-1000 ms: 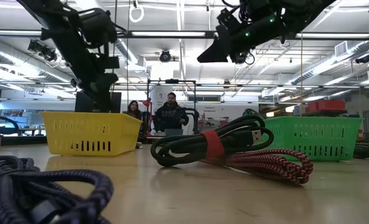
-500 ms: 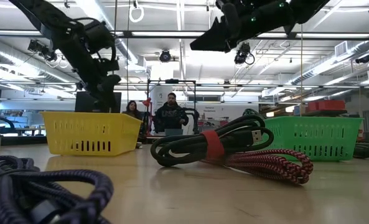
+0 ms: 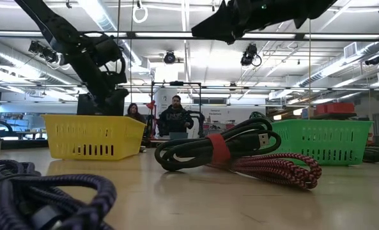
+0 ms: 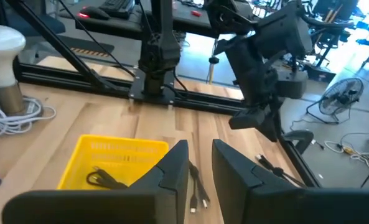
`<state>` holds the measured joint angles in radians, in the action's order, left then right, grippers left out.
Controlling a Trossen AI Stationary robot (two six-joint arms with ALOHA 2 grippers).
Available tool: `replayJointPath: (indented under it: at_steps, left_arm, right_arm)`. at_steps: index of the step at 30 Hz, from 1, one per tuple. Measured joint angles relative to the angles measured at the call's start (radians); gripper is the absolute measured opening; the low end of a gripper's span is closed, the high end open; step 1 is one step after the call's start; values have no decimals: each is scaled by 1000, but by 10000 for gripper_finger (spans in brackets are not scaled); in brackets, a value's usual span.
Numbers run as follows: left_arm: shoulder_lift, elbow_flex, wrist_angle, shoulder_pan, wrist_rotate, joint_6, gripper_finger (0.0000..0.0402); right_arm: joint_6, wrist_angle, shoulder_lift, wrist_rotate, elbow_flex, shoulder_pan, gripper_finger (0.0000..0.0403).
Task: Pick & Place USB Port
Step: Put the black charger cable into the yellow bin
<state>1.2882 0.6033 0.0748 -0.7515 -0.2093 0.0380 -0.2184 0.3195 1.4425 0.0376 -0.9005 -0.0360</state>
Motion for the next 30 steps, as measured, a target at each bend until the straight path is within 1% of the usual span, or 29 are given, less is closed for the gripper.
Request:
replayJointPath:
  at_steps: [7,13,15,17,19,20,23,30]
  left_arm:
    - [-5,0,33,24,15,-7,117]
    - [-7,3,63,99,110,-8,117]
    - [5,28,141,128,105,-8,117]
    - [21,65,223,149,64,-8,117]
    - [42,102,266,160,10,-29,117]
    - [55,120,278,163,-2,-45,117]
    - [112,182,278,163,17,-82,117]
    - [331,377,376,153,-34,-84,117]
  right_arm:
    - [-1,-17,0,85,0,6,73]
    - [-4,-23,0,85,0,6,73]
    - [-4,-23,0,84,0,6,73]
    - [-4,-22,0,84,0,6,73]
    - [-4,-22,0,83,0,7,73]
    - [-2,-22,0,83,0,8,73]
    - [14,-22,0,83,0,12,73]
    - [19,-23,0,85,0,47,73]
